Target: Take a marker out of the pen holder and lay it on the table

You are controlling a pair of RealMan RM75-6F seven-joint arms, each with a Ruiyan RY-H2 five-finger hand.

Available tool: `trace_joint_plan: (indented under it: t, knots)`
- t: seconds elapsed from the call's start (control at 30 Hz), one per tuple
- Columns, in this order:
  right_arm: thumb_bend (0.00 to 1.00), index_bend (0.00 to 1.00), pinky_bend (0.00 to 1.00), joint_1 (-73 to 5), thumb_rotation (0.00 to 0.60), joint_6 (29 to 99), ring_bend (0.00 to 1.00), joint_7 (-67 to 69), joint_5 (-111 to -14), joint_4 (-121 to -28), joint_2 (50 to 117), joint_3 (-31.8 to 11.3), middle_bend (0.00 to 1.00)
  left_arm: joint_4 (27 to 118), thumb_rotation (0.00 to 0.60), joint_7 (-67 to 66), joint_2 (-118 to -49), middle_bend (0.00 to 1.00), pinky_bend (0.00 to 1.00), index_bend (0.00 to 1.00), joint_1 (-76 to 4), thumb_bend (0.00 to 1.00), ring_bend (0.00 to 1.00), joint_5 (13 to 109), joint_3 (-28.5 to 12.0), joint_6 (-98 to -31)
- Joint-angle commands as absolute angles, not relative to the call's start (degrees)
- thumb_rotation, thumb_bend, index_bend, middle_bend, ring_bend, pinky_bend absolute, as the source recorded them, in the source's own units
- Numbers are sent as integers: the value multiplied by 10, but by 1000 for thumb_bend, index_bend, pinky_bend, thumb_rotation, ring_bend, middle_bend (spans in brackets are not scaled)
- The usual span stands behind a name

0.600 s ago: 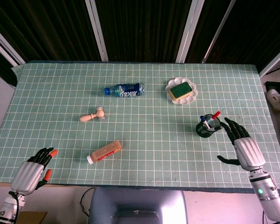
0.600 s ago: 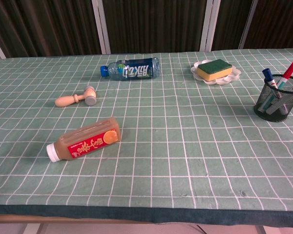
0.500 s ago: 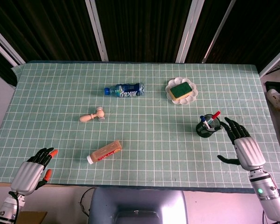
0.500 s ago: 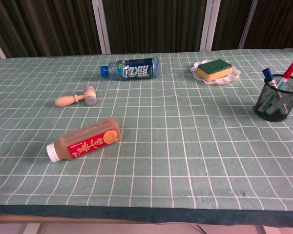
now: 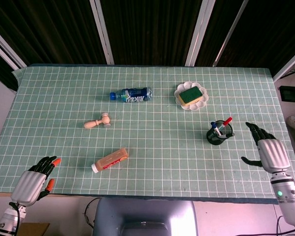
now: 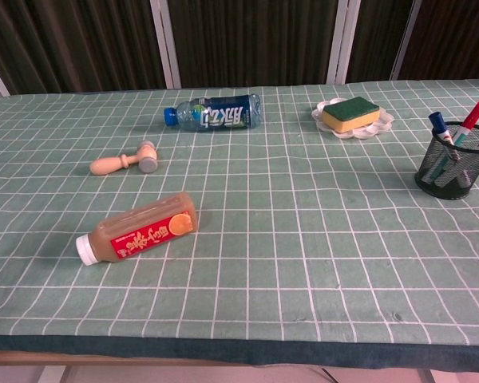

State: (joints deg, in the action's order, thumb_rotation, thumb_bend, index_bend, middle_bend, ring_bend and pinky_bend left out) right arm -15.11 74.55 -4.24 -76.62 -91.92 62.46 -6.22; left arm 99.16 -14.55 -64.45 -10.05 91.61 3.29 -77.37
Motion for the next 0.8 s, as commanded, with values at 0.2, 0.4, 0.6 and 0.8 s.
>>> trace_joint_plan:
  t: [0.2, 0.4, 0.6, 0.8]
  knots:
    - [241, 392, 1000, -178, 600, 707, 974, -29, -747, -842, 647, -85, 930, 995, 600, -153, -646, 101, 396, 146, -101, 524, 102, 919, 36, -771]
    - [248, 497, 1000, -204, 600, 655, 1000, -10, -740, -802, 656, -89, 1000, 996, 600, -161, -647, 101, 397, 146, -102, 524, 102, 913, 35, -765]
    - [254, 545, 1000, -224, 600, 634, 1000, -17, -737, -784, 668, -95, 1000, 997, 600, -163, -647, 101, 396, 146, -103, 525, 102, 912, 36, -762]
    - [303, 557, 1000, -237, 600, 624, 1000, -30, -731, -782, 678, -100, 1000, 997, 600, -160, -646, 101, 396, 146, -104, 525, 102, 912, 36, -761]
